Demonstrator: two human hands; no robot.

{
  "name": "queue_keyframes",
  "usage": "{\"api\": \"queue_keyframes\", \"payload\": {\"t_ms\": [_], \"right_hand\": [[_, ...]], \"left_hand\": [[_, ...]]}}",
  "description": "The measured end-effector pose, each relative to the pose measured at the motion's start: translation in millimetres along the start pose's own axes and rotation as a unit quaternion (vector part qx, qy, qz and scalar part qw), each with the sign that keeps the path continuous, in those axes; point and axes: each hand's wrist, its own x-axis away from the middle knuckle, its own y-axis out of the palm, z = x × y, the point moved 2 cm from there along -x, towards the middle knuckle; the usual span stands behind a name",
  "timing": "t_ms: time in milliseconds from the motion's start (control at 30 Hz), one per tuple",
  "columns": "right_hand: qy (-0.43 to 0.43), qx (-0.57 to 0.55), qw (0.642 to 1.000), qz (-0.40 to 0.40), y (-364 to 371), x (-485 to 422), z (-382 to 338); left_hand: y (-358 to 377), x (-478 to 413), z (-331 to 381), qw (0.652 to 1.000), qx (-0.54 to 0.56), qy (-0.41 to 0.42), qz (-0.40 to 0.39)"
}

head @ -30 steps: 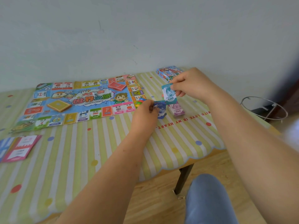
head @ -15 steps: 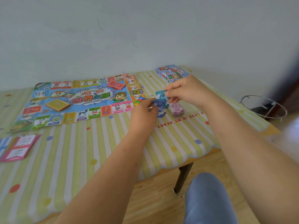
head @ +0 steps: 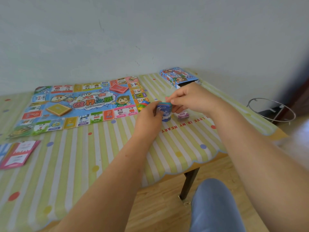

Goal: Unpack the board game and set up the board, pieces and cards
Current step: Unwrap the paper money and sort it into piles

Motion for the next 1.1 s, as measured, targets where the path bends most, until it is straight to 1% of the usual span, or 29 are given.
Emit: {"api": "queue_keyframes", "payload": {"t_ms": [233, 400, 467, 533, 567, 633, 733, 800, 900, 1000, 1100], "right_hand": [[0.004, -0.018, 1.0, 0.004, 5.9, 1.8, -3.6], [-0.001, -0.007, 1.0, 0.001, 0.7, -0.1, -1.9], [-0.007, 0.039, 0.999, 0.026, -5.9, -2.0, -1.5], [-0.007, 0.128, 0.99, 0.056, -13.8, -5.6, -0.2], [-0.003, 0.179, 0.982, 0.057, -16.7, -7.7, 1.1], [0.017, 0.26, 0.965, 0.031, -19.4, -11.9, 4.7], [0.036, 0.334, 0.942, -0.029, -15.5, -13.1, 7.1], [0.029, 0.367, 0.929, -0.048, -11.7, -12.2, 6.8], [0.031, 0.384, 0.921, -0.05, -9.2, -12.2, 6.9], [0.045, 0.407, 0.909, -0.075, -8.5, -12.9, 3.6], [0.062, 0.408, 0.906, -0.098, -9.4, -15.1, -0.6]], "left_hand": [[2.2, -2.6, -3.6, 0.999, -0.045, 0.012, -0.005], [1.1, 0.9, -1.1, 0.999, -0.026, -0.012, -0.018], [0.7, 1.1, -0.6, 1.0, -0.015, -0.016, -0.022], [0.5, 1.3, 0.1, 0.999, -0.011, -0.022, -0.026], [0.6, 1.4, 0.2, 0.999, -0.012, -0.025, -0.027], [0.4, 1.2, 0.5, 0.999, -0.016, -0.027, -0.025], [0.1, 0.6, 0.8, 0.999, -0.017, -0.026, -0.023], [-0.1, 0.5, 0.7, 0.999, -0.018, -0.025, -0.022], [-0.5, 0.5, 0.6, 0.999, -0.02, -0.023, -0.019], [-0.1, 0.3, 0.9, 0.999, -0.024, -0.022, -0.018], [0.1, 0.9, 1.8, 0.999, -0.025, -0.021, -0.017]]}}
